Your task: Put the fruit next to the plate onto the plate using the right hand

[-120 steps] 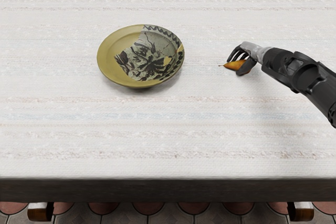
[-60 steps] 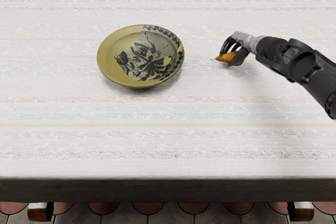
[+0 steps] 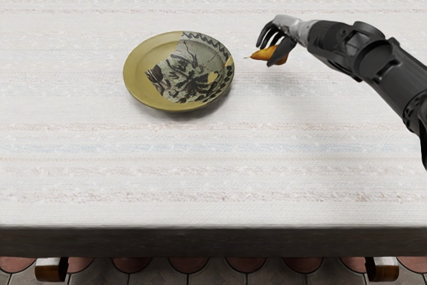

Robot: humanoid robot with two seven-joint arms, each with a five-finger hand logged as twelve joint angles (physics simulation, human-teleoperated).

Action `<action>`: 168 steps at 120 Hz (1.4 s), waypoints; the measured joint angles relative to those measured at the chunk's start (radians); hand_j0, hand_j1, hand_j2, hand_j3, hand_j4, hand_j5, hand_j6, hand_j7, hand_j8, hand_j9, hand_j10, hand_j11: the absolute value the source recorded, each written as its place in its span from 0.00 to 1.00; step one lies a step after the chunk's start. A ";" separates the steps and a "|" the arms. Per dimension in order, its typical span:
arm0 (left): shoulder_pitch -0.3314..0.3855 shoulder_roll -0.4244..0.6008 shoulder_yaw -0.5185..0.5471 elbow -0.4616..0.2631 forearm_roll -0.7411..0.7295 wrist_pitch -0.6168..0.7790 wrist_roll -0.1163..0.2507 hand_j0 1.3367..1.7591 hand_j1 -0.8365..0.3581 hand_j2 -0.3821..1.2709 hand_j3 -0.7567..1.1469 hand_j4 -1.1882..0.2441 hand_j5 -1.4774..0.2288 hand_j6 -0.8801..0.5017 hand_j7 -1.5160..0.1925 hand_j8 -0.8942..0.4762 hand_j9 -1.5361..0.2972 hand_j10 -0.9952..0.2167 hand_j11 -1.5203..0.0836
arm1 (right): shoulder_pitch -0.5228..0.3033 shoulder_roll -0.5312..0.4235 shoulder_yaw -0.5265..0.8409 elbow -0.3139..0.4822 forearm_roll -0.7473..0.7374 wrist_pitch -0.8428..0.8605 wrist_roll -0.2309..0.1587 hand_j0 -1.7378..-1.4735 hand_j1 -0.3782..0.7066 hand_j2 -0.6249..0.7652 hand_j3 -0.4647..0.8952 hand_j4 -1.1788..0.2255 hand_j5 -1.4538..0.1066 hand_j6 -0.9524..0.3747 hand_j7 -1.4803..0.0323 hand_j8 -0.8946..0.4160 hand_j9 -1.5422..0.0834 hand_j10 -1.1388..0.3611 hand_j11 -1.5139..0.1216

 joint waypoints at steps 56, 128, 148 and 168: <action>-0.003 0.000 0.000 0.000 0.000 0.000 0.000 0.76 0.97 0.23 0.40 0.82 0.85 0.62 0.87 0.64 0.82 0.81 0.93 | 0.004 0.001 -0.001 0.024 0.004 0.003 0.000 0.32 0.58 0.53 0.34 0.33 0.32 0.28 0.36 0.29 0.36 0.43 0.34; -0.003 0.000 -0.001 0.000 0.000 0.000 0.000 0.76 0.97 0.23 0.40 0.82 0.85 0.62 0.87 0.64 0.82 0.81 0.93 | 0.068 0.001 0.086 0.261 0.002 0.003 0.000 0.31 0.63 0.62 0.34 0.35 0.34 0.24 0.38 0.28 0.39 0.43 0.37; -0.003 0.000 0.000 0.000 0.000 0.000 0.000 0.76 0.97 0.23 0.40 0.82 0.85 0.62 0.87 0.64 0.82 0.81 0.93 | 0.073 0.001 0.117 0.307 0.003 0.001 0.001 0.30 0.60 0.59 0.34 0.40 0.40 0.27 0.44 0.30 0.45 0.45 0.43; -0.003 0.000 0.000 0.000 0.000 0.000 0.000 0.76 0.97 0.23 0.40 0.82 0.85 0.62 0.87 0.64 0.82 0.81 0.93 | 0.041 0.001 0.244 0.315 0.015 -0.022 0.002 0.30 0.28 0.51 0.34 0.64 0.70 0.52 0.74 0.51 0.73 0.62 0.71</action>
